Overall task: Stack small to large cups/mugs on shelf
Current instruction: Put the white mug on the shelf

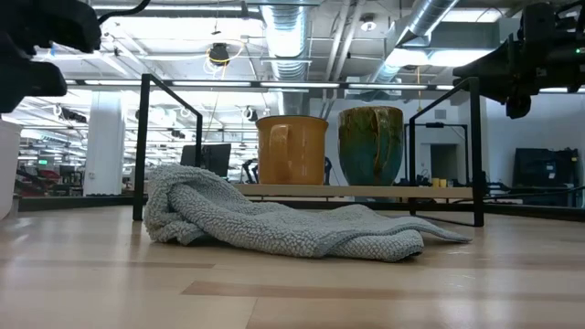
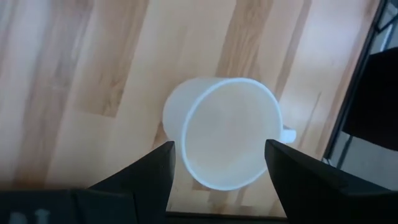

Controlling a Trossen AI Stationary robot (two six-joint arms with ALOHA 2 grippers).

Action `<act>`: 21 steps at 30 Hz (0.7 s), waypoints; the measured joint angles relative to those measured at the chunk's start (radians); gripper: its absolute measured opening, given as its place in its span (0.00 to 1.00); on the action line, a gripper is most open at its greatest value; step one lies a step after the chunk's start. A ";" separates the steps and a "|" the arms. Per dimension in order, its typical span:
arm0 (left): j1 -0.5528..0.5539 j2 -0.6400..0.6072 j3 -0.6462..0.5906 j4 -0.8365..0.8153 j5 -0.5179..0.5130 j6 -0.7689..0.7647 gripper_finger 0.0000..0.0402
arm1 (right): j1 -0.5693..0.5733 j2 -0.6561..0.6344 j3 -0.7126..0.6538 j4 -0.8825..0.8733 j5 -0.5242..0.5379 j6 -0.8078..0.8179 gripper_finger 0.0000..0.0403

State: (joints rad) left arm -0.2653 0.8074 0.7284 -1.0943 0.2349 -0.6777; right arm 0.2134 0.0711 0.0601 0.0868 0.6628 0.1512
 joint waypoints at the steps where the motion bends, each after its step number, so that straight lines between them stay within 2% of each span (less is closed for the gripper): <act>1: 0.000 0.000 0.000 0.000 -0.009 0.000 0.60 | 0.000 0.000 0.000 0.001 0.000 0.000 0.38; 7: 0.000 0.000 0.000 0.005 -0.004 -0.008 0.60 | 0.000 0.000 0.000 0.003 0.000 0.000 0.38; 16: 0.000 0.000 0.000 0.012 0.011 -0.157 0.60 | 0.000 0.000 0.000 0.003 0.000 -0.001 0.38; 21: 0.000 0.000 0.000 0.011 0.010 -0.169 0.60 | 0.000 0.000 0.000 0.003 0.000 -0.001 0.38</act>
State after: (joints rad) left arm -0.2653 0.8070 0.7284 -1.0828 0.2451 -0.8467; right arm 0.2134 0.0711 0.0601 0.0898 0.6628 0.1501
